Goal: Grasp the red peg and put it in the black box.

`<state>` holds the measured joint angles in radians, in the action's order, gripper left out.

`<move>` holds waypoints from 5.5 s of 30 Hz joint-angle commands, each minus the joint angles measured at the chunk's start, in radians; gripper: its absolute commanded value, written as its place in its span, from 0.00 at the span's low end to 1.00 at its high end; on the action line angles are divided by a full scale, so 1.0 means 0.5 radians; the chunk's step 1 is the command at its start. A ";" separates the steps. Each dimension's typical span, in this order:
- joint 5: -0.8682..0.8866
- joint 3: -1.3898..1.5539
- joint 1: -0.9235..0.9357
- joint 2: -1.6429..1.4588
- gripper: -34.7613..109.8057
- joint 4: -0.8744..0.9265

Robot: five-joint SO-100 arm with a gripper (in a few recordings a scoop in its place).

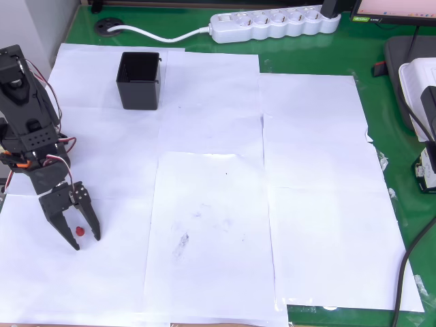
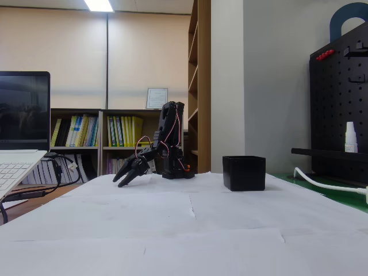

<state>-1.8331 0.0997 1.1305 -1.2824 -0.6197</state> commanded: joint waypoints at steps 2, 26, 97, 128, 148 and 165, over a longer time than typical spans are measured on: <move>-0.018 0.028 0.012 -0.025 0.34 -0.028; 0.310 1.350 -0.196 0.785 0.35 2.694; -0.313 2.175 0.098 -0.242 0.38 3.442; -0.497 2.135 0.098 -0.494 0.38 3.347; -0.460 2.132 0.080 -0.497 0.38 3.347; -0.439 2.126 0.083 -0.494 0.36 3.347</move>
<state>-1.9328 1.1213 1.1582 -1.5171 1.0600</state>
